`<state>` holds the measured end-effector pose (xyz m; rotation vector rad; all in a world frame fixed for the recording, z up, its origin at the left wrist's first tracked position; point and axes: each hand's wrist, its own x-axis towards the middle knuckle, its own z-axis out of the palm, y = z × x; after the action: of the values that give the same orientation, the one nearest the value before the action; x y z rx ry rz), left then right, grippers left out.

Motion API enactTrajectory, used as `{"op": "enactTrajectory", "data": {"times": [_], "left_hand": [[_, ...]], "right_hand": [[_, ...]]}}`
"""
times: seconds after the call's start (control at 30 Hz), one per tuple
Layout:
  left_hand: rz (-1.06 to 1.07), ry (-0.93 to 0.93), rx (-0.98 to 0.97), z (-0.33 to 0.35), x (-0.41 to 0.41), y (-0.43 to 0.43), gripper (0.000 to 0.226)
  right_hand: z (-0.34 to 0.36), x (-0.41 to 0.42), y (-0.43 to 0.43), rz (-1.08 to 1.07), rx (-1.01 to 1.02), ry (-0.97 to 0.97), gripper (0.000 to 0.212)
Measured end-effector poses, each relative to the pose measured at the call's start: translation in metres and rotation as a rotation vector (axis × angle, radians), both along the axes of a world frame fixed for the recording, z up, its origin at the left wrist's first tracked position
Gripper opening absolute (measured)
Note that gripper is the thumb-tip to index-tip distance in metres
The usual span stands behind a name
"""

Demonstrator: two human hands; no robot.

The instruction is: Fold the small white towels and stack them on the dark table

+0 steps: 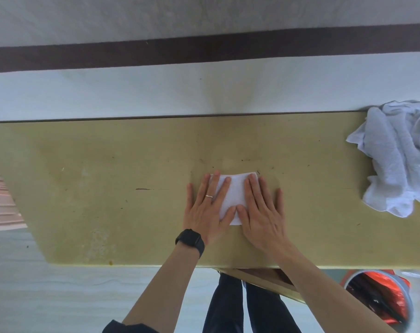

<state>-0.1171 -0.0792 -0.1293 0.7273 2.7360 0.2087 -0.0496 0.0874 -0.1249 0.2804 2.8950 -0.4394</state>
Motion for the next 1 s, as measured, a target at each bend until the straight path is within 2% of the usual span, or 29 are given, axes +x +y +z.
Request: {"op": "enactTrajectory", "data": {"times": [0.17,0.27,0.33,0.4,0.5,0.73,0.9,1.0], "left_hand": [[0.021,-0.02,0.012,0.007,0.009,0.0,0.069],[0.115,-0.066,0.125,0.019,0.023,0.002,0.065],[0.335,-0.127,0.212,0.034,0.032,0.007,0.065],[0.621,-0.203,0.261,0.049,0.033,0.014,0.063],[0.861,-0.338,0.219,0.061,0.021,0.024,0.052],[0.944,-0.498,0.071,0.06,-0.005,0.037,0.049],[0.943,-0.566,0.162,0.066,-0.008,0.037,0.033],[0.971,-0.622,0.35,0.073,-0.005,0.035,0.027]], "right_hand": [[0.005,-0.001,-0.002,-0.003,-0.032,-0.055,0.065],[0.014,0.01,-0.004,-0.001,-0.06,-0.054,0.066],[0.025,0.018,-0.005,-0.064,-0.054,0.0,0.065],[0.039,0.017,-0.008,-0.246,-0.117,0.032,0.061],[0.052,-0.002,-0.012,-0.549,-0.27,-0.065,0.06],[0.058,-0.041,-0.012,-0.703,-0.32,-0.287,0.047],[0.062,-0.049,-0.006,-0.814,-0.538,-0.383,0.023],[0.064,-0.043,-0.002,-0.781,-0.627,-0.357,0.011]]}}
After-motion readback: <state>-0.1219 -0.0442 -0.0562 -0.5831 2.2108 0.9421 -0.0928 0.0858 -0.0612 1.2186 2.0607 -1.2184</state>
